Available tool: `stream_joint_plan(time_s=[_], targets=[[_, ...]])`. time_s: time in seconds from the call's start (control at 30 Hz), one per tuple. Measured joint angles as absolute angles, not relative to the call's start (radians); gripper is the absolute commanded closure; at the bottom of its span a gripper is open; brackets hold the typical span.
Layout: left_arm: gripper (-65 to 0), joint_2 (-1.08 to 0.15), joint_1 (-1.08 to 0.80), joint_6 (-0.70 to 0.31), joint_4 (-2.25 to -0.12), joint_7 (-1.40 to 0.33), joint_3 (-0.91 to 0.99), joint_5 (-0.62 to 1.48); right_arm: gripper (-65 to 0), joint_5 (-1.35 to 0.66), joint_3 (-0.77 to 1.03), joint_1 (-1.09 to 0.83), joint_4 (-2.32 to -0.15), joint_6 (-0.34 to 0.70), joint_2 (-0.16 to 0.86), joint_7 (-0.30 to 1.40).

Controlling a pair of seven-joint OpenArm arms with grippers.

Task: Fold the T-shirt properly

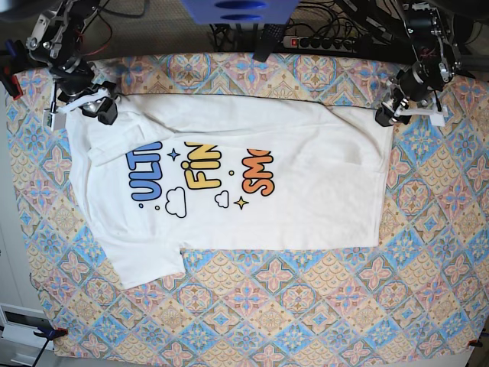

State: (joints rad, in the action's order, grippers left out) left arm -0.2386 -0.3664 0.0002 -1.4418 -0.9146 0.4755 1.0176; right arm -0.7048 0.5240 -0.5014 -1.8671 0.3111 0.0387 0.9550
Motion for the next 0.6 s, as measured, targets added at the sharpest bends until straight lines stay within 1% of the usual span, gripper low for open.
stream_joint_plan(time_s=[0.1, 0.17, 0.2, 0.23, 0.33, 0.37, 0.47, 0.6], targets=[[-32.2, -0.241, -0.34, 0.0, -1.437, -0.879, 0.428, 0.989, -28.5, -0.704, 0.524, -0.503, -1.867, 0.311, 0.038, 0.955], [-30.2, -0.239, -0.331, 0.001, -1.437, -0.879, 0.42, 0.983, -28.5, -0.705, 0.524, -0.505, -1.867, 0.313, 0.037, 0.955], [-26.5, -0.239, -0.33, 0.0, -1.437, -0.879, 0.42, 0.984, -28.5, -0.704, 0.527, -0.505, -1.866, 0.313, 0.038, 0.955], [-21.2, -0.238, -0.33, 0.003, -1.436, -0.873, 0.42, 0.98, -28.6, -0.704, 0.529, -0.505, -1.865, 0.313, 0.039, 0.955], [-2.8, -0.238, -0.33, 0.004, -1.427, -0.888, 0.416, 0.983, -28.5, -0.708, 0.53, -0.506, -1.829, 0.314, 0.039, 0.947], [0.0, -0.236, -0.33, 0.004, -1.427, -0.893, 0.411, 0.987, -28.5, -0.708, 0.53, -0.508, -1.806, 0.315, 0.039, 0.966], [0.0, -0.239, -0.335, 0.004, -1.427, -0.898, 0.412, 0.987, -28.5, -0.704, 0.53, -0.516, -1.749, 0.311, 0.036, 0.999], [0.0, -0.253, -0.341, 0.004, -1.427, -0.904, 0.414, 0.988, -29.8, -0.71, 0.53, -0.513, -1.696, 0.313, 0.036, 0.995]])
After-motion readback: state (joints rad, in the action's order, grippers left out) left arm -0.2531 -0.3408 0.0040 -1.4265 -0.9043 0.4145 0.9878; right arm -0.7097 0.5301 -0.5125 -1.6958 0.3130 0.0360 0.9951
